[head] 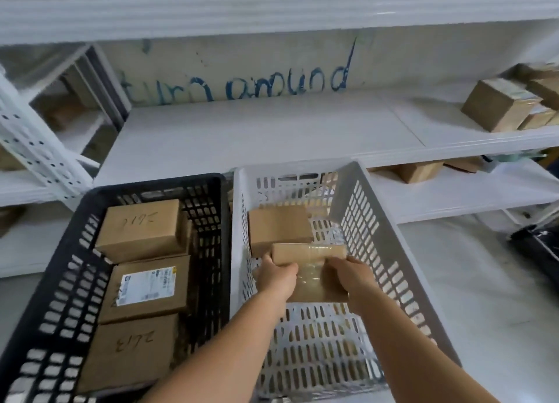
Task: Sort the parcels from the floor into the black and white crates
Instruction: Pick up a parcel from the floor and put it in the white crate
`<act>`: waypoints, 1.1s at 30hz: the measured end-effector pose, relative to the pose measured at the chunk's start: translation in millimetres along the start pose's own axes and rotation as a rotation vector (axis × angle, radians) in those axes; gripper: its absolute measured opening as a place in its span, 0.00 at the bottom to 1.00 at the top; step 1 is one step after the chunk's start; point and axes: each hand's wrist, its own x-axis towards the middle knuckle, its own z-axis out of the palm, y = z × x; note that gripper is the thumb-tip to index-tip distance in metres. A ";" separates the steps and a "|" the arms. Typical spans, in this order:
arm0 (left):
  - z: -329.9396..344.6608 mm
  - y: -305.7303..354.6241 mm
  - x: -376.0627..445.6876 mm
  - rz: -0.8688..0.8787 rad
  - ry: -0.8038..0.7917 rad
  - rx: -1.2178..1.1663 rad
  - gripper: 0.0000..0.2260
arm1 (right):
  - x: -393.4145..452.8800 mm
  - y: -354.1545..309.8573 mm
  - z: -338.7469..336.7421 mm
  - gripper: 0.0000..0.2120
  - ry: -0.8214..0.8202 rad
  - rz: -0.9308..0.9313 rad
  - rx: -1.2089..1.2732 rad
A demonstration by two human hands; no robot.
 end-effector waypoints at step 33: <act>39.8 -33.1 94.0 -0.200 -0.036 0.674 0.35 | 122.6 25.3 94.7 0.19 -0.142 0.185 -0.204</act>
